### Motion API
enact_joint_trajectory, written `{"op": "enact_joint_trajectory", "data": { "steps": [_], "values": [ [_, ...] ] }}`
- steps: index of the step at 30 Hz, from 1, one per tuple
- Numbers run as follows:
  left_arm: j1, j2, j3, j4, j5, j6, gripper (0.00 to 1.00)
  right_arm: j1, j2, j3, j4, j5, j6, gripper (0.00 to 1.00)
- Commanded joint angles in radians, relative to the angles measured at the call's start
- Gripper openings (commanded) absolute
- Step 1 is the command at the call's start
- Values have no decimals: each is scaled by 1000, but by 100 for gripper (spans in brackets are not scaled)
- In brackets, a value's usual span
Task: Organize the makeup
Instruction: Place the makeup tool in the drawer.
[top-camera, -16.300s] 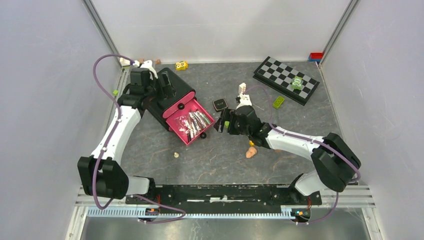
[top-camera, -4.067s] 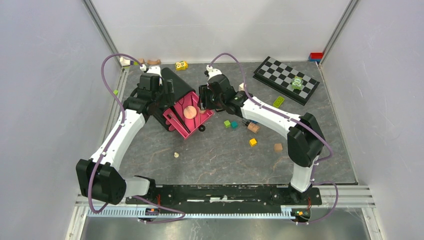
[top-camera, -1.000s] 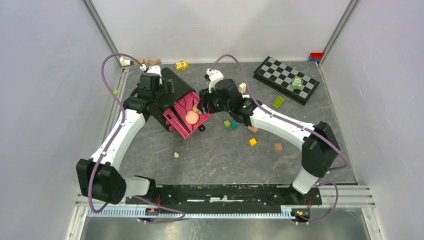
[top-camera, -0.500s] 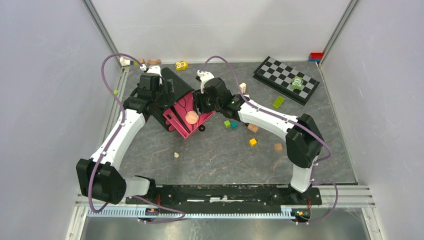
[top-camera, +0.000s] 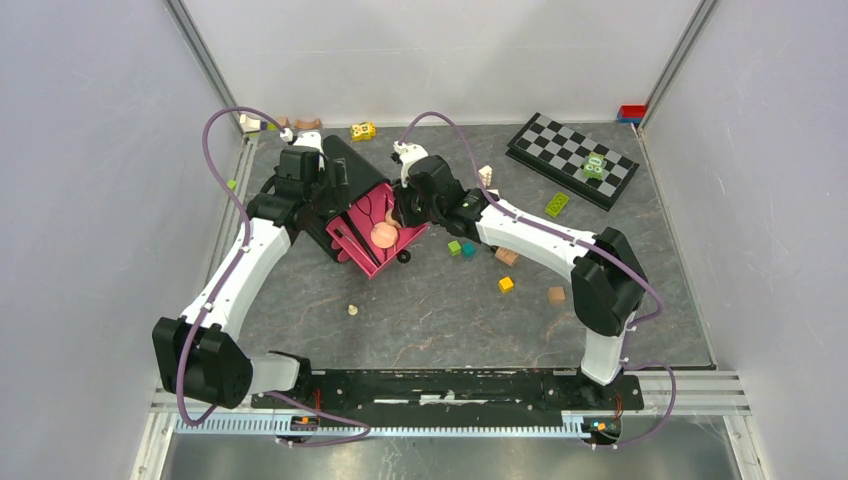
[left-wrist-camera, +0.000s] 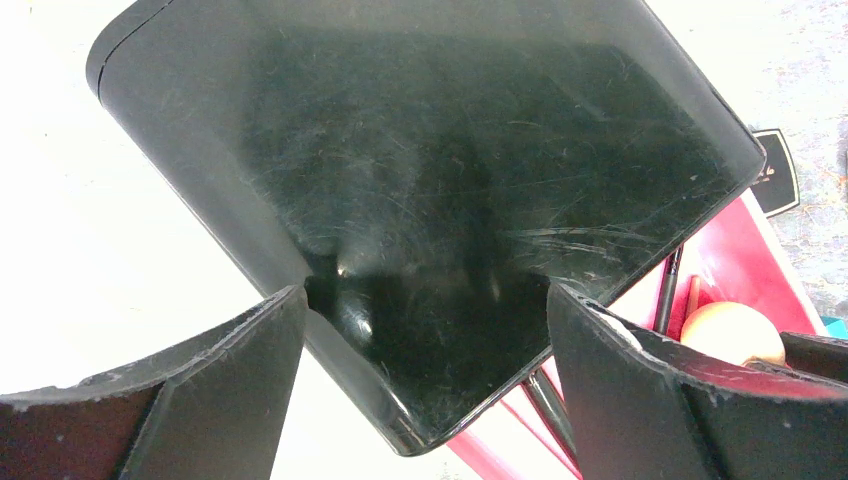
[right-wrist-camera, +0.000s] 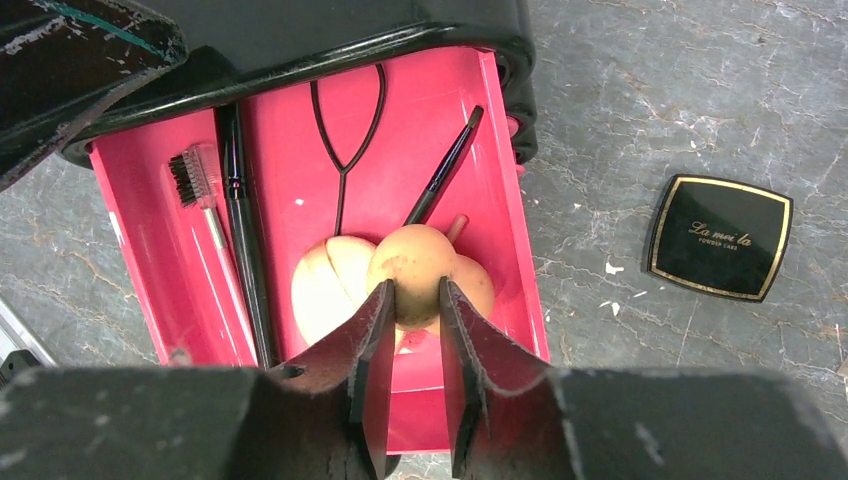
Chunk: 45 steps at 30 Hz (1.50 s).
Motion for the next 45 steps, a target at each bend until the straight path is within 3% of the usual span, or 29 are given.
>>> {"op": "enact_joint_trajectory", "data": {
  "steps": [1, 14, 24, 37, 42, 45],
  "values": [
    [-6, 12, -6, -22, -20, 37, 95, 6, -29, 38, 44, -7, -16, 26],
    [-6, 13, -5, -23, -20, 37, 95, 48, -52, 58, 131, -80, -243, 25],
    [-6, 17, -6, -21, -20, 37, 95, 92, 21, 168, 70, 19, -561, 25],
    [-6, 15, -6, -22, -21, 37, 95, 108, 114, 218, 40, 51, -639, 26],
    [-6, 15, -6, -23, -22, 38, 95, 126, 143, 239, 26, 48, -647, 33],
    [-6, 14, -6, -22, -21, 39, 95, 135, 148, 237, 26, 51, -647, 44]
  ]
}}
